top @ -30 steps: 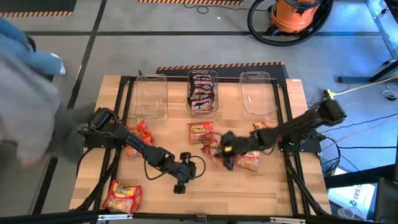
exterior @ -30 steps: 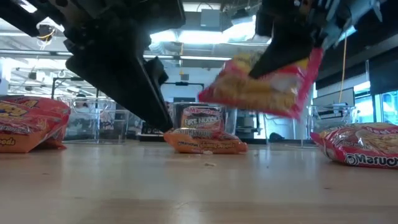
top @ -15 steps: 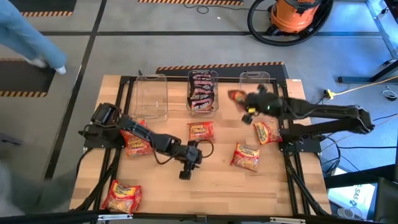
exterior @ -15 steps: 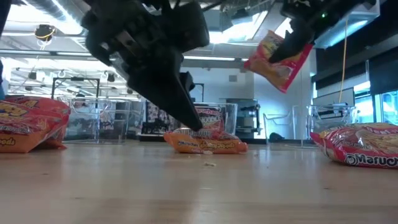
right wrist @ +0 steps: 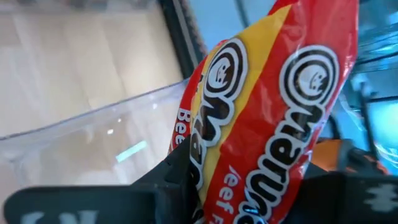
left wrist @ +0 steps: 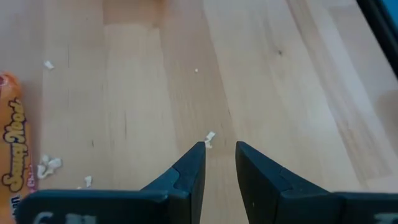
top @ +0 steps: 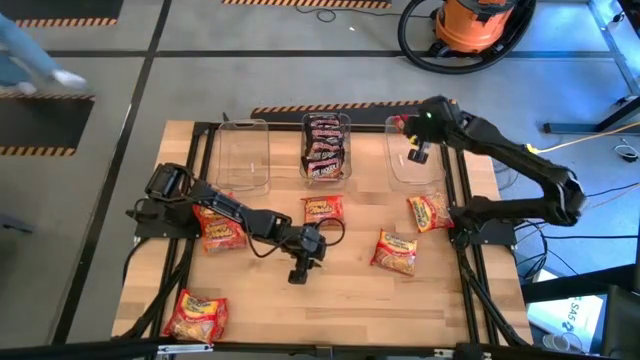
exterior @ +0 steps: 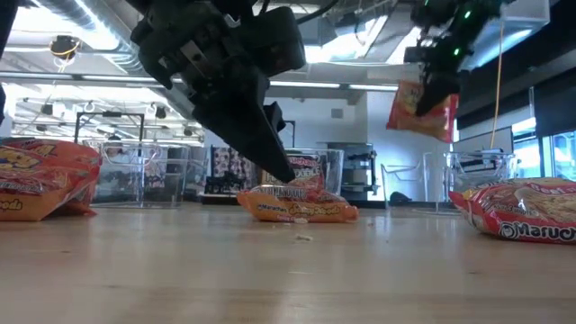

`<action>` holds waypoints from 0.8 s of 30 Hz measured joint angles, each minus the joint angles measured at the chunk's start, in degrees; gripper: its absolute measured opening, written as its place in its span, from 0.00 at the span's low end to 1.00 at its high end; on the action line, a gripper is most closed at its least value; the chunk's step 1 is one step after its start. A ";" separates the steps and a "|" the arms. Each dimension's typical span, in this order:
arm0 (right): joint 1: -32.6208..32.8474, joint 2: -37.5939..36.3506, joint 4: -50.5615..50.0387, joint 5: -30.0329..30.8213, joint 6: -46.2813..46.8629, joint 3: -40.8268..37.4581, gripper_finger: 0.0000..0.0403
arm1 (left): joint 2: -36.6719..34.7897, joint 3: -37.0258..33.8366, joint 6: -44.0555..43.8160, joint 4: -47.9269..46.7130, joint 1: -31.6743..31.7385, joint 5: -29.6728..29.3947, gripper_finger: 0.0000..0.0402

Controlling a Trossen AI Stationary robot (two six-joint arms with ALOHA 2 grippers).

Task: Sort Maruchan noodles
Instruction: Put the red noodle pack into the right transparent bin

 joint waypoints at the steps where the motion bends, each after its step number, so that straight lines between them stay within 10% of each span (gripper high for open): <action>1: -1.43 1.38 0.13 -1.68 -1.14 0.00 0.26 | 0.00 0.00 -0.02 0.08 -0.08 0.50 0.21; 24: -12.60 26.78 6.70 -10.72 -8.74 0.00 0.27 | 0.00 -0.02 -0.79 2.80 0.64 0.79 0.21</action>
